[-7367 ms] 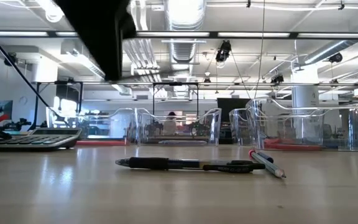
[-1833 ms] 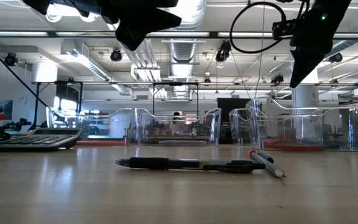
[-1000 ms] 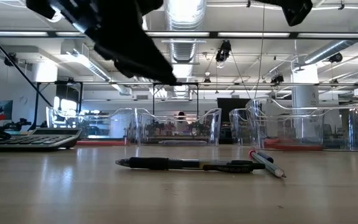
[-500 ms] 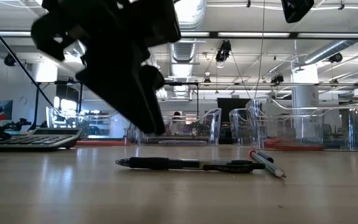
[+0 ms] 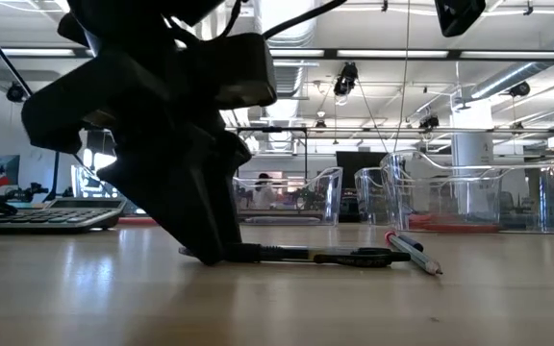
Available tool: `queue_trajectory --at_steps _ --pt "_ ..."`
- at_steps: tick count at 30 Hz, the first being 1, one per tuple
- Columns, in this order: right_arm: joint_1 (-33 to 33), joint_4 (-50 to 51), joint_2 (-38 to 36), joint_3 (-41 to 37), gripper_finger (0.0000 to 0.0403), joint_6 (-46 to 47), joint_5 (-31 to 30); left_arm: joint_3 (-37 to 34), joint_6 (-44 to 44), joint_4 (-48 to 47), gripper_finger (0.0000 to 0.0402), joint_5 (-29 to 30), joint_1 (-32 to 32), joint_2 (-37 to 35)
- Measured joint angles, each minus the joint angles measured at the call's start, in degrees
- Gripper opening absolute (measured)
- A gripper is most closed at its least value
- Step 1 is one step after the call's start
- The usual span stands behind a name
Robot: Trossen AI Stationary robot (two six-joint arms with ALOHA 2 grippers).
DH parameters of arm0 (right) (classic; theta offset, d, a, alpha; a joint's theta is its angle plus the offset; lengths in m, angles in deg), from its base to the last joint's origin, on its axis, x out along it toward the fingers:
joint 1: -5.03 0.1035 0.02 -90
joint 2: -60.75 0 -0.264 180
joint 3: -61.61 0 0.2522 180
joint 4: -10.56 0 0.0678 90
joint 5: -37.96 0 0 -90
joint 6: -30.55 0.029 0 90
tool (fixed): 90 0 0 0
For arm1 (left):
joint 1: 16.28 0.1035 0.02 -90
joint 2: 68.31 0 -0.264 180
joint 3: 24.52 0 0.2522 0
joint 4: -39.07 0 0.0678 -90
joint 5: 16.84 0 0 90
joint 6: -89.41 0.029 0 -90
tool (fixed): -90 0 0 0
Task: Sort crayons/erasers/pens/pencils in bins
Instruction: Put the black pen into the top middle transparent bin
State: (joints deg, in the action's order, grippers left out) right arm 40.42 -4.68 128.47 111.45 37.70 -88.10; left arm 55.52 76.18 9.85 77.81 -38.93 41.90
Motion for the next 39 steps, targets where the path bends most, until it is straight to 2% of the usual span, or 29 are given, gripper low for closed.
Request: queue_trajectory --at_steps 6,15,19,22,27,29,33,39 --pt "0.0 0.0 0.0 0.0 0.0169 0.4 0.0 0.1 -0.1 -0.2 0.0145 4.2 -1.8 1.0" --pt "0.0 0.1 0.0 -0.1 0.0169 0.7 -0.1 0.1 -0.1 -0.6 0.0017 5.0 -2.6 1.1" --pt "0.0 0.2 0.0 -0.1 0.0169 0.7 -0.1 0.3 0.1 -2.8 0.0019 4.8 -2.5 -0.4" --pt "0.0 0.4 0.0 -0.1 0.0169 0.7 -0.1 0.0 0.7 -8.1 0.0017 5.7 -2.3 -3.3" --pt "-0.2 0.6 0.0 -0.1 0.0169 0.7 -0.1 0.0 2.2 -16.0 0.0012 15.2 -0.8 -12.0" --pt "-0.2 0.7 0.0 -0.1 0.0169 0.7 -0.1 -0.2 4.0 -18.5 0.0012 18.2 0.9 -15.3" --pt "-0.3 0.9 0.0 -0.1 0.0169 0.8 -0.2 -0.2 11.1 -19.4 0.0012 20.0 7.0 -22.3" --pt "-0.3 0.8 0.0 -0.1 0.0169 0.9 -0.3 0.2 27.3 -17.9 0.0011 19.8 24.0 -27.5"
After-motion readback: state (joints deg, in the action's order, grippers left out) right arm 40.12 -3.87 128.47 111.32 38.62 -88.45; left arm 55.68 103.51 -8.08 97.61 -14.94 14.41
